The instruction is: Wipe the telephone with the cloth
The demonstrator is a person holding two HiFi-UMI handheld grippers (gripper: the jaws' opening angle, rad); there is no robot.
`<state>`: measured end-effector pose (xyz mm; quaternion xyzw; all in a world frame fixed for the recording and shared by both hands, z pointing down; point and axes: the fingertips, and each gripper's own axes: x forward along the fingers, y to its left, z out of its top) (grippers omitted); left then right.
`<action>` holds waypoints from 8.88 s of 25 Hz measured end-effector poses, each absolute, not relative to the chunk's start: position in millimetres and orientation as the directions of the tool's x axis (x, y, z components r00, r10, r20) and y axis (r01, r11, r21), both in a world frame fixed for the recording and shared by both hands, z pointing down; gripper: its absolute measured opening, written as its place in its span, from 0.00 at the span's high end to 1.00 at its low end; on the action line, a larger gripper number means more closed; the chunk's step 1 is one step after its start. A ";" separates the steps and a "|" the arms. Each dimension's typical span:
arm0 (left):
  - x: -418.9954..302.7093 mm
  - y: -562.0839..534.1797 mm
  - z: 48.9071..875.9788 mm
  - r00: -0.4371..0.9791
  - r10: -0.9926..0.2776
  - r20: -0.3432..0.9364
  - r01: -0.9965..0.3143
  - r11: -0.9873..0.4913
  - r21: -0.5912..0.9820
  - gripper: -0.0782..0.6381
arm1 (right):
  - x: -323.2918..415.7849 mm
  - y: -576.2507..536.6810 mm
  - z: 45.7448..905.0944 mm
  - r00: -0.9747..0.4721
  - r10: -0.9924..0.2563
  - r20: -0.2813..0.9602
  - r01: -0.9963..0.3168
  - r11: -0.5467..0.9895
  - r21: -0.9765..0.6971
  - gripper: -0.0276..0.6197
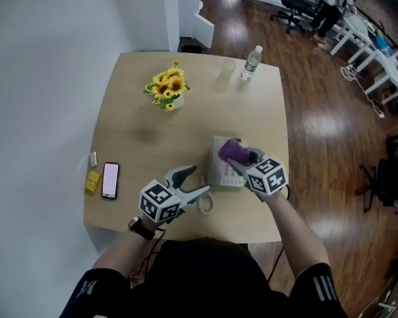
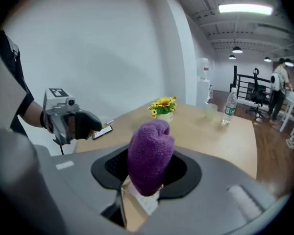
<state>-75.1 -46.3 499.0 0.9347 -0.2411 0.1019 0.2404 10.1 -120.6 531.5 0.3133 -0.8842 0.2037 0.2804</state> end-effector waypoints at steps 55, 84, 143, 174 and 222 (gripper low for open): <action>-79.9 -47.8 540.7 0.828 -0.412 0.381 -0.551 -0.728 0.409 0.46 | -18.0 -111.0 619.0 -0.495 -0.308 0.812 -0.306 0.937 0.169 0.74; -79.6 -93.1 571.2 0.741 -0.471 0.479 -0.653 -0.670 0.352 0.46 | -9.7 -1.0 719.5 -0.380 -0.097 0.920 -0.194 0.981 0.024 0.74; -14.0 -82.3 506.2 0.925 -0.367 0.099 -0.310 -0.576 0.757 0.59 | 78.0 -36.5 488.3 -0.737 -0.537 0.411 -0.655 0.717 -0.239 0.74; -67.1 -18.5 382.3 0.908 -0.118 -0.401 0.215 -0.691 0.690 0.59 | -55.2 -48.9 363.5 -0.750 -0.468 0.467 -0.201 0.834 0.514 0.74; -81.2 -68.4 353.6 0.805 -0.317 -0.502 0.143 -0.717 0.682 0.59 | -73.6 19.9 451.7 -0.716 -0.295 0.632 -0.080 0.935 0.346 0.75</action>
